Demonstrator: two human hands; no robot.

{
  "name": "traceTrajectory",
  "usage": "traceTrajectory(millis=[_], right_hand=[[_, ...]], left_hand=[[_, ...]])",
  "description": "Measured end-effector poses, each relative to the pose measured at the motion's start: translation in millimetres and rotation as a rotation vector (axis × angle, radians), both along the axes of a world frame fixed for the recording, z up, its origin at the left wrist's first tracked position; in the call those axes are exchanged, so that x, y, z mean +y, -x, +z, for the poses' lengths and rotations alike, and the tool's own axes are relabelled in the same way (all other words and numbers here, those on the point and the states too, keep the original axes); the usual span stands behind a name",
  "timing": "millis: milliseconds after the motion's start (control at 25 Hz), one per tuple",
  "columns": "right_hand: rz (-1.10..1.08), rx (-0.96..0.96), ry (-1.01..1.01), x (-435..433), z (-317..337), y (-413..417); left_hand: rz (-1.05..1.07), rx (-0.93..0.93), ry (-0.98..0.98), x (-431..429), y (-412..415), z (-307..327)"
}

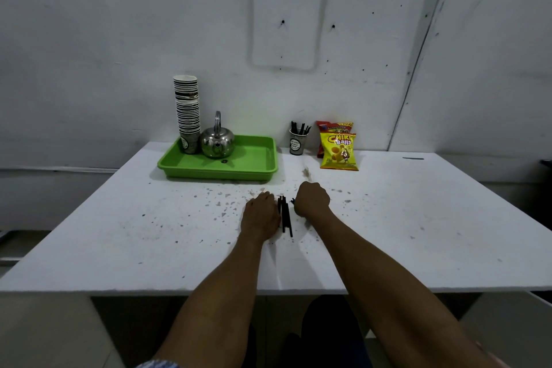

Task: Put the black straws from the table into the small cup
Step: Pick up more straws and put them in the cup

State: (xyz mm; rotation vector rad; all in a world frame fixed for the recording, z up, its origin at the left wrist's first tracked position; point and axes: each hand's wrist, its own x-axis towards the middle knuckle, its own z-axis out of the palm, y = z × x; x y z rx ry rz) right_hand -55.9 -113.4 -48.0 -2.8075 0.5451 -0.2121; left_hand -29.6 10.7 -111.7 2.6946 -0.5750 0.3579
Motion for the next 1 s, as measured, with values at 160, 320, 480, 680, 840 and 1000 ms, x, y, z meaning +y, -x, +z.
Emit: traceTrajectory(millis=[160, 320, 480, 680, 840, 1000], right_hand=[[0.010, -0.003, -0.013, -5, -1, -1], [0.032, -0.019, 0.040, 0, -2, 0], [0.067, -0.020, 0.093, 1, -5, -2], [0.042, 0.004, 0.074, -3, -5, -4], [0.022, -0.004, 0.015, -8, -2, -8], [-0.042, -0.101, -0.158, -19, 9, -16]], left_hand=[[0.005, -0.027, -0.013, 0, 0, 0], [0.002, -0.036, -0.026, -1, 1, 1], [-0.013, -0.045, -0.045, 0, 1, 2], [0.000, -0.042, -0.039, -1, 1, 3], [0.000, -0.038, -0.032, 0, 2, 3], [-0.004, -0.017, -0.034, -2, 1, 4]])
